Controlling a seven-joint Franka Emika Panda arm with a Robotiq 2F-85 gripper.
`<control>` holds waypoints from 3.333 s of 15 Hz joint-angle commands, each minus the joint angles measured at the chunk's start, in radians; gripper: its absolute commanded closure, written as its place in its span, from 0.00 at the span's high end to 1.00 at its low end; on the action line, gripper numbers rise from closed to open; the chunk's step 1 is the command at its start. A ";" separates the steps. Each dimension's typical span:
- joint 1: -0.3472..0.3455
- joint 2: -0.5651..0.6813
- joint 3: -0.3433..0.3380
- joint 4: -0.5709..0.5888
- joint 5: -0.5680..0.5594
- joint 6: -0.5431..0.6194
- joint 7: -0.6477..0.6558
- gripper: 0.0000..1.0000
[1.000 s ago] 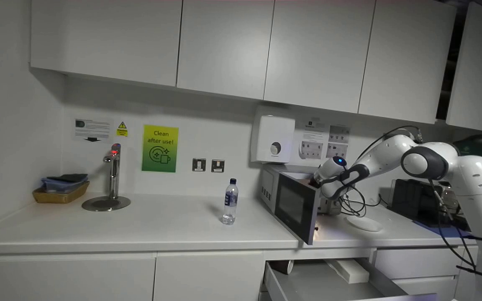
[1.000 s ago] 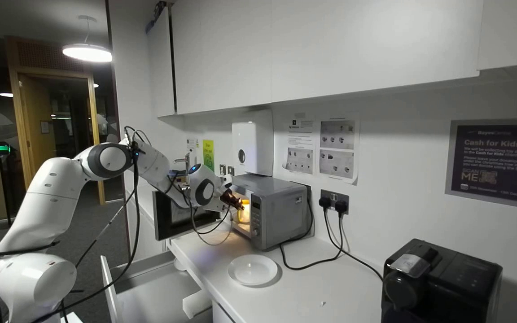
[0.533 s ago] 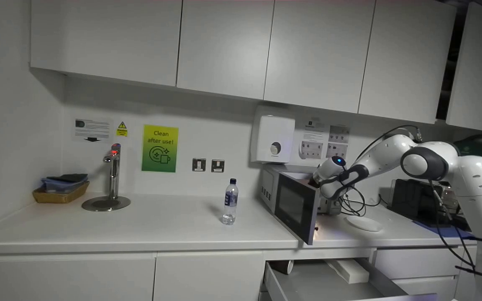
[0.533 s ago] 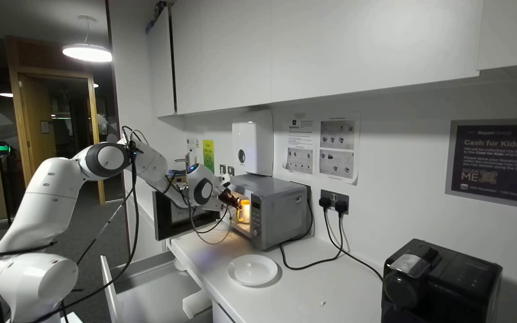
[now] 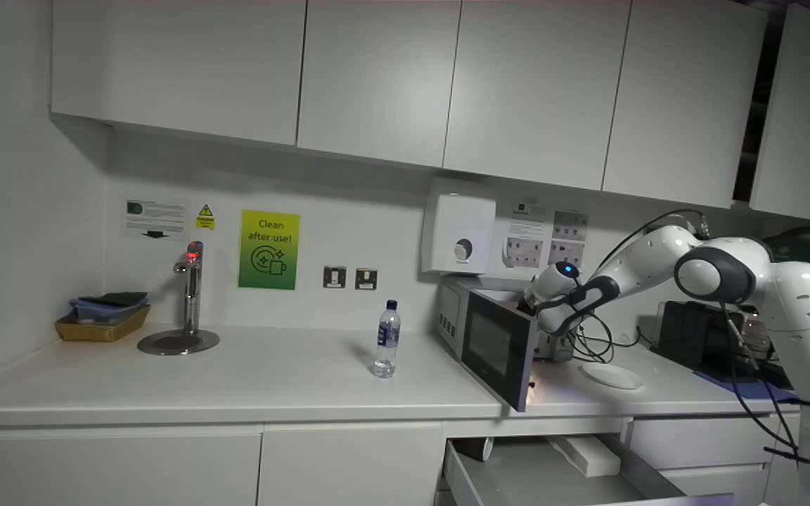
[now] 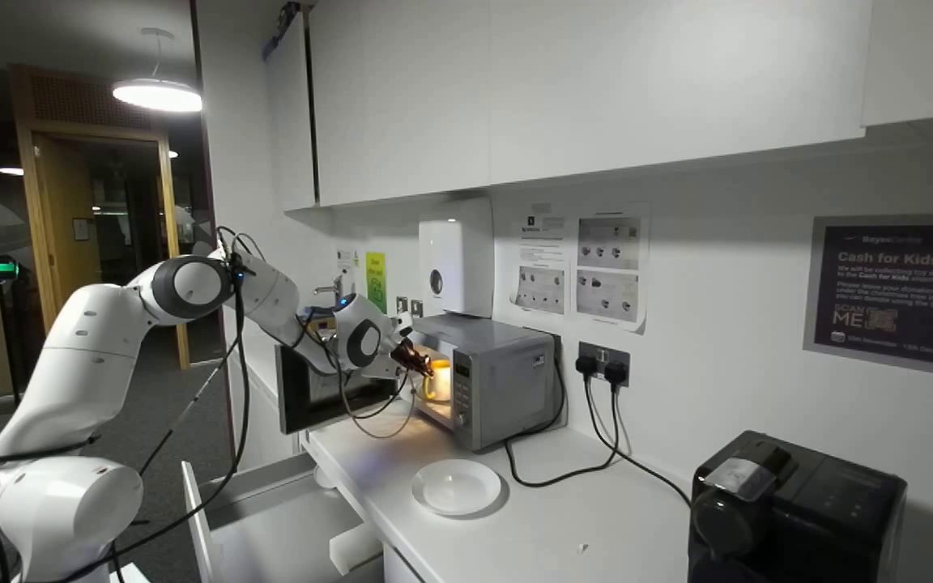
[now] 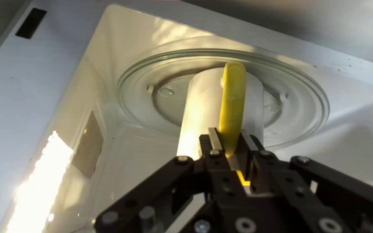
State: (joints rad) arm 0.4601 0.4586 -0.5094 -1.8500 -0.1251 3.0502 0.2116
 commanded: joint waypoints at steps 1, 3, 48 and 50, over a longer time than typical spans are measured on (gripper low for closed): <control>0.030 -0.079 0.003 -0.051 -0.013 -0.039 -0.013 0.04; 0.051 -0.098 -0.003 -0.065 -0.021 -0.055 -0.015 0.04; 0.042 -0.913 -0.054 -0.704 -0.599 -0.301 0.112 0.04; -0.128 -0.904 0.088 -0.726 -0.456 -0.284 0.090 0.04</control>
State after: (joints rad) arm 0.5310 -0.3875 -0.5897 -2.5291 -0.6800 2.7699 0.2966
